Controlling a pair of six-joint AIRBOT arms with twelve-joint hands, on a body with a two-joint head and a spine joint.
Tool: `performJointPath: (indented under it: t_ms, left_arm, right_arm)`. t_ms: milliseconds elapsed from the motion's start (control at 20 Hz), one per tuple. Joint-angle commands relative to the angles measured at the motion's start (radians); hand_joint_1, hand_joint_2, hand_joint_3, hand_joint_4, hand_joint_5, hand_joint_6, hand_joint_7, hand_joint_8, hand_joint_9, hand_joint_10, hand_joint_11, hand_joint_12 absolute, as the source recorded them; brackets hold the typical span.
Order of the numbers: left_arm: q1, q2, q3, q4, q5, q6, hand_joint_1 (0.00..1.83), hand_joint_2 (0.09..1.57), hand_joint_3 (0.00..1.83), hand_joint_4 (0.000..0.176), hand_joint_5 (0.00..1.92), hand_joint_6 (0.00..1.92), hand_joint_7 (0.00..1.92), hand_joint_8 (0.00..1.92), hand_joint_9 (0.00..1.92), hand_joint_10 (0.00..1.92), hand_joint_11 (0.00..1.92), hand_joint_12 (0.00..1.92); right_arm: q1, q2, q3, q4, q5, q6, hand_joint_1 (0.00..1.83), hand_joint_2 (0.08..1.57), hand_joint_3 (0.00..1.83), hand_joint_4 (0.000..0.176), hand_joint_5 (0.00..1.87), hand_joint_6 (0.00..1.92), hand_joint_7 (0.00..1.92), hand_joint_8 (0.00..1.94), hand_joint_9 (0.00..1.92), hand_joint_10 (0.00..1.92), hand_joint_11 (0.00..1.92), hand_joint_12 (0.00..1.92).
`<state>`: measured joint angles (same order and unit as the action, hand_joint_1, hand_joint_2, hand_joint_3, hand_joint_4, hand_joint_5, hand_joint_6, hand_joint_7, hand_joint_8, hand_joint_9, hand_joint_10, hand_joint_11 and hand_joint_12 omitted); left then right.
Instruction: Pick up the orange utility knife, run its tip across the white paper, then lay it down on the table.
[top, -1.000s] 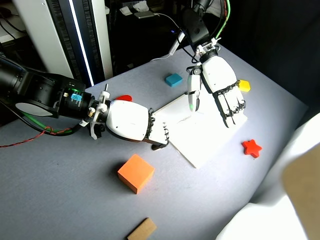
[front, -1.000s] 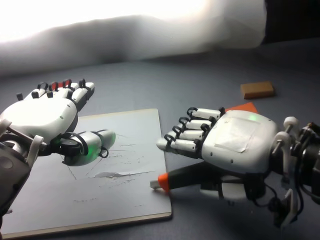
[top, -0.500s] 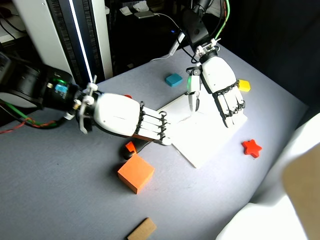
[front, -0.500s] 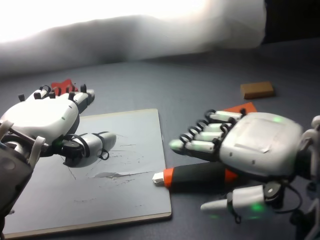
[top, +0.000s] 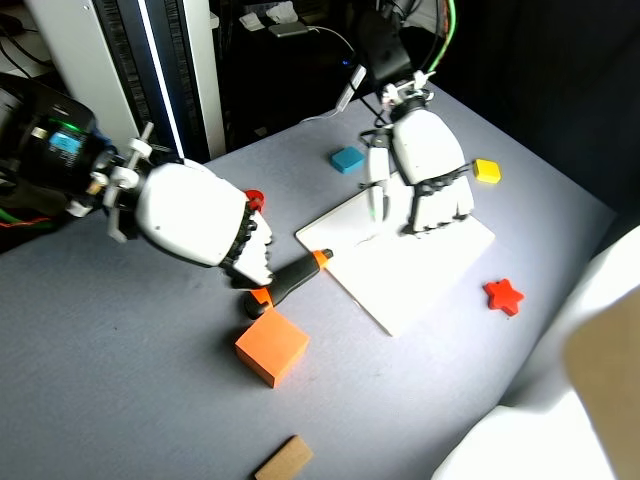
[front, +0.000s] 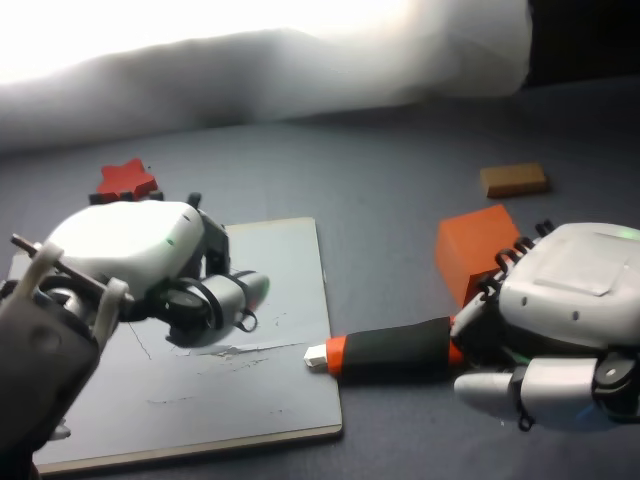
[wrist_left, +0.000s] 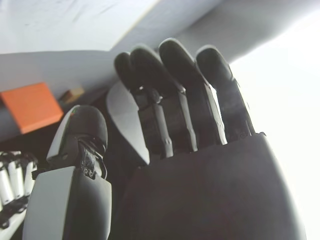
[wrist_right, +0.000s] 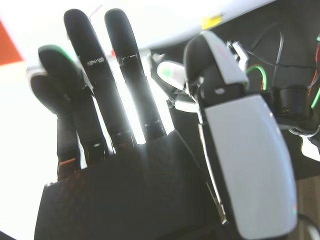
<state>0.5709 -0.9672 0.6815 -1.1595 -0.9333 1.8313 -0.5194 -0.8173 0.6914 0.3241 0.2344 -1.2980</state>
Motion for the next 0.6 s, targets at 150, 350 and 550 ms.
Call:
performJointPath:
  t_ms: [150,350,550]
  left_arm:
    - [0.017,0.011,-0.02,0.067,-0.089,-0.019,0.27,1.4,0.0,0.0,0.75,1.55,1.0,1.81,1.02,1.92,0.99,1.92]
    - [0.032,0.011,-0.018,0.074,-0.088,-0.039,0.27,1.45,0.01,0.0,0.77,1.73,1.03,1.81,1.06,1.92,1.08,1.92]
    - [0.044,0.014,-0.008,0.082,-0.09,-0.06,0.55,1.46,0.0,0.0,0.86,1.8,1.04,1.9,1.1,1.92,1.14,1.92]
  right_arm:
    - [0.003,0.066,-0.032,-0.001,0.086,-0.016,0.24,1.5,0.01,0.0,0.86,1.9,1.05,1.86,1.1,1.92,1.18,1.92]
    - [0.007,0.116,-0.054,-0.012,0.065,-0.029,0.35,1.53,0.01,0.0,0.92,1.92,1.06,1.94,1.11,1.92,1.15,1.92]
    - [0.005,0.137,-0.052,-0.011,0.131,0.012,0.42,1.52,0.0,0.0,0.94,1.92,1.08,1.94,1.11,1.92,1.13,1.92]
